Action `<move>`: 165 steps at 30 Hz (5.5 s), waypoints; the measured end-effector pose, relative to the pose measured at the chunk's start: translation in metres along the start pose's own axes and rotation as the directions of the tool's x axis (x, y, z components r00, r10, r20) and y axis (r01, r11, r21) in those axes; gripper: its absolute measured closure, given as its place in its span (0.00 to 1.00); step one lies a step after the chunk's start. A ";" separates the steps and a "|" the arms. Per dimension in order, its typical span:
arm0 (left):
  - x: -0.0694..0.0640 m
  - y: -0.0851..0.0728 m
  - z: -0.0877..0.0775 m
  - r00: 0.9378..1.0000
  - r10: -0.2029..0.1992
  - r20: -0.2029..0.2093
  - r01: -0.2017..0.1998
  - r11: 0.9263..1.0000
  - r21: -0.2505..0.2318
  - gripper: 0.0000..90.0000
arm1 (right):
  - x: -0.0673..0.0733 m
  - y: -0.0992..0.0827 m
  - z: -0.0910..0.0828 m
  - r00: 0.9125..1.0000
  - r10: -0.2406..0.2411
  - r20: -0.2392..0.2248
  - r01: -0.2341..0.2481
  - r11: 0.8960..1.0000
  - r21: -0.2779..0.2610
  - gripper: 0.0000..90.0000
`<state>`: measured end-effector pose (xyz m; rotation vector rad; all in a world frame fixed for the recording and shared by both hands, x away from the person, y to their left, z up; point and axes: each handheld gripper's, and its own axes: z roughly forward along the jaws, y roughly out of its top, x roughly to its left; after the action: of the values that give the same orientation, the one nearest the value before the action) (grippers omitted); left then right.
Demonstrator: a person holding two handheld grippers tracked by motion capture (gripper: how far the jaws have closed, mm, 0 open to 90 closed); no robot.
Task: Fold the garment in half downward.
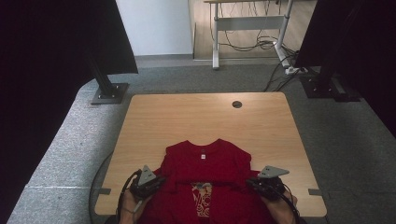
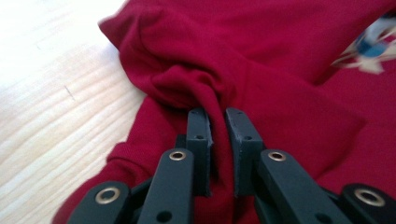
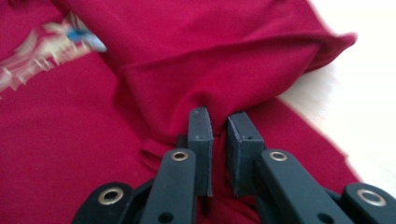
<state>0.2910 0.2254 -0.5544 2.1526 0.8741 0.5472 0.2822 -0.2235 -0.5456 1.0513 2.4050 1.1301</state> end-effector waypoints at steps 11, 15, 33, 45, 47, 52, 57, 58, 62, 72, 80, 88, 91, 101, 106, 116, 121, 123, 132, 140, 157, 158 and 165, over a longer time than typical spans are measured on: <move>0.019 0.019 0.025 1.000 -0.006 -0.024 0.007 1.000 0.015 0.89 | -0.022 0.009 0.019 0.998 0.034 0.046 -0.034 0.999 0.002 0.90; 0.029 0.028 0.038 0.999 -0.014 -0.035 0.014 1.000 0.014 0.89 | -0.035 0.017 0.028 0.997 0.055 0.061 -0.055 0.998 -0.002 0.90; 0.083 0.060 0.088 0.992 -0.123 -0.040 0.123 0.992 -0.016 0.89 | -0.088 0.051 0.066 0.986 0.138 0.091 -0.136 0.990 -0.030 0.90; 0.090 0.083 0.050 0.988 -0.137 -0.068 0.123 0.976 -0.179 0.92 | -0.076 0.079 0.034 0.982 0.057 0.181 -0.034 0.991 -0.131 0.91; 0.086 0.092 0.034 0.991 -0.118 -0.070 0.101 0.971 -0.218 0.92 | -0.069 0.086 0.018 0.981 0.031 0.194 0.000 0.987 -0.161 0.91; 0.069 0.092 0.003 0.996 -0.063 -0.056 0.046 0.965 -0.257 0.91 | -0.053 0.085 -0.016 0.981 0.012 0.194 0.031 0.976 -0.216 0.91; 0.047 0.061 -0.004 0.998 -0.063 -0.020 0.057 0.973 -0.225 0.91 | -0.038 0.055 -0.022 0.989 0.027 0.143 0.001 0.981 -0.193 0.91; 0.043 0.054 -0.003 0.998 -0.066 -0.008 0.063 0.975 -0.211 0.91 | -0.036 0.048 -0.021 0.991 0.033 0.128 -0.009 0.983 -0.183 0.91; 0.032 0.028 0.006 0.998 -0.067 0.014 0.069 0.988 -0.135 0.90 | -0.031 0.019 -0.009 0.995 0.058 0.077 -0.048 0.991 -0.127 0.91; 0.035 0.017 0.019 0.991 -0.129 0.045 0.132 0.990 -0.057 0.76 | -0.033 0.004 0.001 0.996 0.085 0.034 -0.082 0.994 -0.078 0.75; 0.032 0.032 0.013 0.989 -0.132 0.061 0.138 0.985 -0.105 0.66 | -0.029 0.024 -0.010 0.995 0.076 0.057 -0.066 0.985 -0.161 0.59; 0.032 0.034 0.020 0.988 -0.138 0.063 0.144 0.984 -0.101 0.65 | -0.026 0.044 0.012 0.987 0.118 0.113 -0.103 0.986 -0.128 0.53; 0.032 0.033 0.021 0.989 -0.137 0.062 0.143 0.985 -0.096 0.65 | -0.024 0.046 0.021 0.989 0.105 0.107 -0.092 0.989 -0.116 0.73; 0.033 0.032 0.021 0.988 -0.139 0.069 0.146 0.984 -0.099 0.66 | -0.008 0.064 0.060 0.999 0.029 0.024 -0.027 0.996 -0.086 0.98; 0.039 0.037 0.012 0.984 -0.152 0.088 0.163 0.979 -0.126 0.61 | -0.007 0.067 0.047 1.000 0.020 0.013 -0.018 0.989 -0.147 0.85; 0.060 0.055 0.020 0.978 -0.194 0.079 0.202 0.973 -0.108 0.52 | -0.048 0.060 0.015 0.989 0.093 0.112 -0.073 0.983 -0.167 0.59; 0.074 0.059 0.034 0.961 -0.254 0.107 0.265 0.959 -0.103 0.52 | -0.065 0.056 0.013 0.983 0.137 0.125 -0.115 0.979 -0.170 0.55; 0.079 0.061 0.040 0.951 -0.281 0.126 0.294 0.951 -0.097 0.51 | -0.071 0.056 0.017 0.982 0.154 0.109 -0.134 0.976 -0.171 0.52; 0.080 0.073 0.064 0.959 -0.246 0.142 0.253 0.967 -0.029 0.59 | -0.088 0.058 0.053 0.982 0.189 0.001 -0.187 0.974 -0.125 0.64; 0.069 0.076 0.058 0.980 -0.180 0.085 0.187 0.979 -0.082 0.94 | -0.077 0.066 0.055 0.991 0.137 0.007 -0.136 0.984 -0.115 0.94; 0.058 0.065 -0.016 0.983 -0.150 0.105 0.176 0.936 -0.306 0.97 | -0.042 0.070 -0.026 0.997 0.033 0.074 -0.011 0.962 -0.274 0.94; 0.056 0.063 -0.020 0.983 -0.144 0.109 0.172 0.936 -0.307 0.97 | -0.041 0.067 -0.031 0.997 0.036 0.069 -0.015 0.961 -0.277 0.94; 0.039 0.040 -0.032 0.984 -0.118 0.134 0.148 0.958 -0.245 0.97 | -0.030 0.043 -0.041 0.999 0.041 0.024 -0.034 0.970 -0.241 0.94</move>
<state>0.3147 0.2495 -0.4997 1.8592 0.8293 0.4335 0.3028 -0.2488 -0.4878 1.0276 2.1659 1.3686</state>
